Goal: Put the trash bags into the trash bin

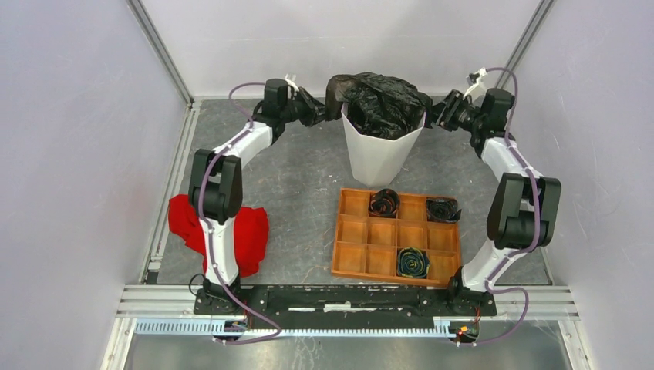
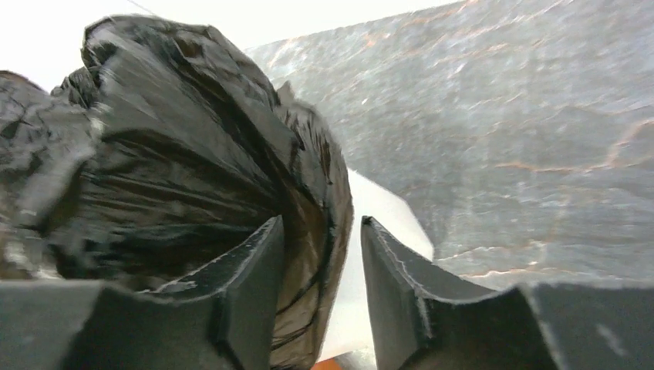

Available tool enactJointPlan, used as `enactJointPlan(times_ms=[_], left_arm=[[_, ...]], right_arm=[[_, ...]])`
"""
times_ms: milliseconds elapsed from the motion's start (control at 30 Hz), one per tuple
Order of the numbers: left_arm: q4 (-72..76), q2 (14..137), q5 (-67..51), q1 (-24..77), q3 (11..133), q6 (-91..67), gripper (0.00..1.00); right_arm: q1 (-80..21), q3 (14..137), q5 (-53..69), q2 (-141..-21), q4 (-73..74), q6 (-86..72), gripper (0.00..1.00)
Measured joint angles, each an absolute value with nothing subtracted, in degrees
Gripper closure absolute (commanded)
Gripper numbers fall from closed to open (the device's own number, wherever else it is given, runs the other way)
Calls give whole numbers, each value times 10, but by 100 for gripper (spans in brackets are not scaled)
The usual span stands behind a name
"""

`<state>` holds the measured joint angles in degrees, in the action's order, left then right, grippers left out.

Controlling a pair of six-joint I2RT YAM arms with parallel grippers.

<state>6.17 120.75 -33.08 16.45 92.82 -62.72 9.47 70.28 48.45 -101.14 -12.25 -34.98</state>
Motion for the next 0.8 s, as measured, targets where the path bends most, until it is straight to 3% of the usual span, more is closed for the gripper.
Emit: enactJointPlan(times_ms=[167,267,367,567,800], left_arm=[[5,1131,-311,165,928,-575,60],[-37,1091,-287,164,926,-532,39],[-90,1061,-253,164,924,-486,26],[-166,994,-184,155,897,-420,13],[-166,905,-174,149,861,-410,0]], right_arm=[[94,751,378,-942,13,-252,25],[95,765,293,-891,80,-208,21],[97,771,228,-850,125,-174,17],[74,771,215,-790,149,-65,16],[-140,770,198,-768,119,163,21]])
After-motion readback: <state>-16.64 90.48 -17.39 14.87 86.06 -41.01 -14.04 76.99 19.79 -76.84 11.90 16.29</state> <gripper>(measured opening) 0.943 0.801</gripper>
